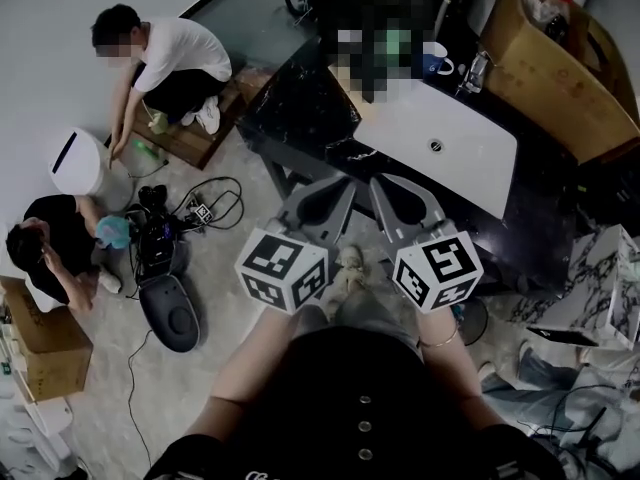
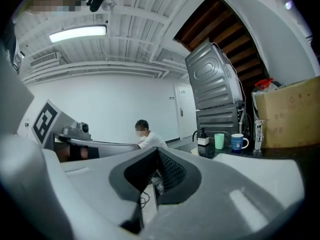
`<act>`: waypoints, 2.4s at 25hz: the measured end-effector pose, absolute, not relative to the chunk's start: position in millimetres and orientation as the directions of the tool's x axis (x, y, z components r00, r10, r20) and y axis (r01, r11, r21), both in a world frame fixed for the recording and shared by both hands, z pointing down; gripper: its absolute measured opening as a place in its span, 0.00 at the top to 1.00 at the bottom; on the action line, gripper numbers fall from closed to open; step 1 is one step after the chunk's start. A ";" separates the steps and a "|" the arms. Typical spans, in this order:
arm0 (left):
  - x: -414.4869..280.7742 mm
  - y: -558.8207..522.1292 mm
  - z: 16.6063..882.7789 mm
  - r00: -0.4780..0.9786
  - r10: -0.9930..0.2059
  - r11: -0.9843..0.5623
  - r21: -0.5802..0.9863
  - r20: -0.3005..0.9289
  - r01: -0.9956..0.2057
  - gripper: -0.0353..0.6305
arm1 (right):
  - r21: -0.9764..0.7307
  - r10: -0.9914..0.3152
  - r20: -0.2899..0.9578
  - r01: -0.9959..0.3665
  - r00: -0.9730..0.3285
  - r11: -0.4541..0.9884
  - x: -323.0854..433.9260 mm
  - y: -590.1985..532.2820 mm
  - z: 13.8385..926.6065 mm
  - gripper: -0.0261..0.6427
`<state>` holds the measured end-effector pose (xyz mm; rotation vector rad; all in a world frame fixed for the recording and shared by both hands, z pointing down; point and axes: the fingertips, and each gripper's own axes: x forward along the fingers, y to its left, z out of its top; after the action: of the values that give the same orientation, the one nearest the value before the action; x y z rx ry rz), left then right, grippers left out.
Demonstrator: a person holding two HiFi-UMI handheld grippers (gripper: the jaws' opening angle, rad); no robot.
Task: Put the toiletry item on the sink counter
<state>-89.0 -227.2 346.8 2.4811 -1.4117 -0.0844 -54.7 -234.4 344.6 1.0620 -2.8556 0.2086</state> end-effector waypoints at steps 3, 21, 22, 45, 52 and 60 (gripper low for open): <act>-90.4 -221.2 342.8 0.518 -0.853 -0.482 0.286 0.062 -0.828 0.93 | -0.089 -0.644 0.132 -0.656 -0.754 0.750 -54.1 -226.0 343.7 0.96; -91.6 -196.5 349.9 0.506 -0.860 -0.463 0.317 0.063 -0.828 0.93 | -0.088 -0.633 0.137 -0.646 -0.762 0.759 -56.8 -197.1 348.3 0.96; -91.7 -196.0 349.5 0.504 -0.861 -0.462 0.317 0.060 -0.828 0.93 | -0.086 -0.633 0.136 -0.645 -0.762 0.759 -56.2 -196.3 347.9 0.96; -89.5 -183.5 346.0 0.523 -0.850 -0.483 0.298 0.065 -0.823 0.93 | -0.070 -0.625 0.138 -0.637 -0.768 0.767 -57.2 -181.8 345.5 0.96; -83.7 -180.5 350.2 0.534 -0.842 -0.492 0.292 0.080 -0.820 0.93 | -0.077 -0.633 0.132 -0.644 -0.763 0.761 -52.7 -181.3 345.7 0.96; -86.9 -181.0 348.2 0.525 -0.847 -0.485 0.291 0.079 -0.825 0.93 | -0.089 -0.638 0.132 -0.650 -0.759 0.755 -50.6 -181.8 347.2 0.96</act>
<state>-86.9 -181.0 348.2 2.4760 -1.3970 -0.1075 -50.6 -181.8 347.2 1.0503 -2.8549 0.1972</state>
